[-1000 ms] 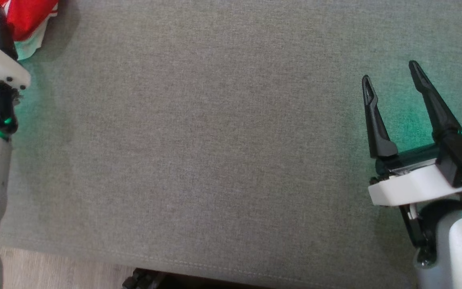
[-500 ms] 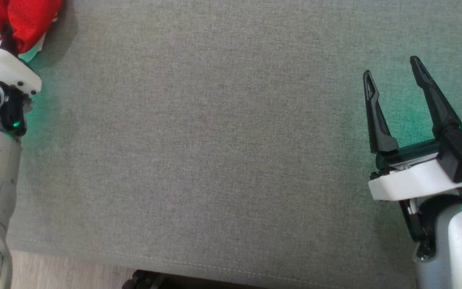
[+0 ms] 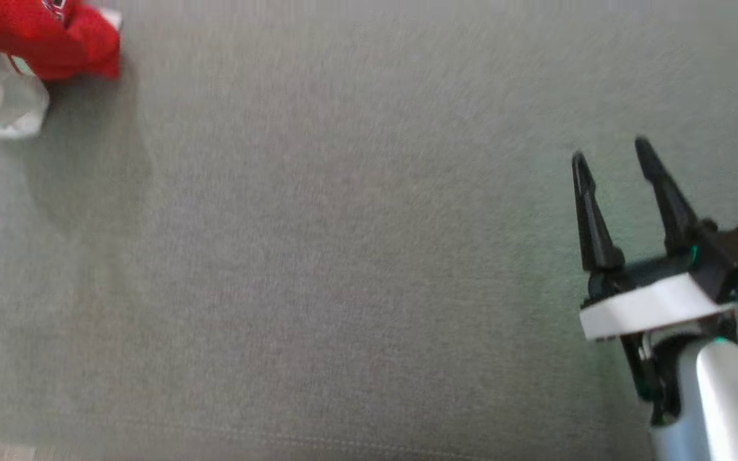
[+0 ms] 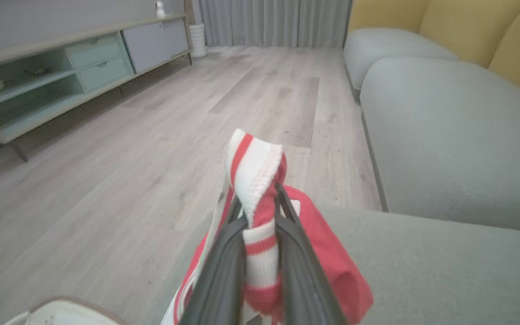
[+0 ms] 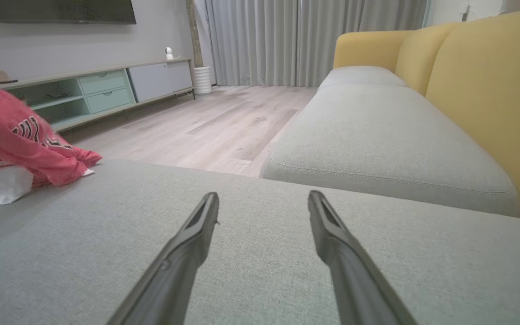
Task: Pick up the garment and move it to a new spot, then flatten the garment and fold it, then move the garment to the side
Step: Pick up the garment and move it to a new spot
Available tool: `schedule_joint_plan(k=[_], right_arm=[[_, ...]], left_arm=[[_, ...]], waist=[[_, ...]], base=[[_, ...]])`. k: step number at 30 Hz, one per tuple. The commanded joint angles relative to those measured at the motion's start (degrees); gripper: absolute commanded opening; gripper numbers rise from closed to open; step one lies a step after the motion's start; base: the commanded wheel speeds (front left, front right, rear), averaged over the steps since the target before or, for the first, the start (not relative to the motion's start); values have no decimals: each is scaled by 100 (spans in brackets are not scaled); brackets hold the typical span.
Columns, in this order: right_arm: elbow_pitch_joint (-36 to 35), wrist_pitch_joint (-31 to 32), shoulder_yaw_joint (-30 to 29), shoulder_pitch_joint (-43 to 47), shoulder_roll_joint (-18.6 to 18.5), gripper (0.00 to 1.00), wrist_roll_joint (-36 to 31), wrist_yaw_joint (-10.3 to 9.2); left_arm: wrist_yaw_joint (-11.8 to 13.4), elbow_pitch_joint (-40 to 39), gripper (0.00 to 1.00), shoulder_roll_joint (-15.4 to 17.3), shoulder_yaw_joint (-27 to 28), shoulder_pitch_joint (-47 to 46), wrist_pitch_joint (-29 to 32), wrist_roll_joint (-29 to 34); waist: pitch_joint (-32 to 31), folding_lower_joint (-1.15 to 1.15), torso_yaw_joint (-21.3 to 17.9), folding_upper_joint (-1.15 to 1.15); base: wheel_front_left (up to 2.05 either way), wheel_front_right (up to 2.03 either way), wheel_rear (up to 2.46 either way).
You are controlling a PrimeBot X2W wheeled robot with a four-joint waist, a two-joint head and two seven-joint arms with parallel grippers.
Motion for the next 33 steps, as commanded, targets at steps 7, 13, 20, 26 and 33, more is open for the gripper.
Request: schedule_joint_plan(k=[7, 13, 20, 26, 33], right_arm=[[381, -397, -27, 397, -15, 100, 408, 37], [685, -603, -28, 471, -15, 100, 628, 37], [798, -710, -11, 480, -15, 100, 704, 37], [847, -782, -45, 402, -15, 100, 715, 37], [913, -867, 37, 194, -15, 100, 712, 37]], left_arm=[[-72, -944, 0, 129, -229, -575, 586, 116], [150, -1900, 0, -655, -377, -831, 1061, -80], [667, -2554, 0, -1189, -275, -865, 1481, -424], [1047, -2824, 0, -1150, -361, -224, 1695, -473], [1370, -2609, 0, -964, -188, 1106, 1361, -702]], waist=[[-1478, 1, -778, 0], [-1894, 1, -1224, 0], [-1849, 1, -1399, 0], [-1498, 1, -1474, 0], [-895, 1, -1572, 0]], base=[[0, 0, 0], [0, 0, 0], [0, 0, 0], [0, 0, 0], [0, 0, 0]])
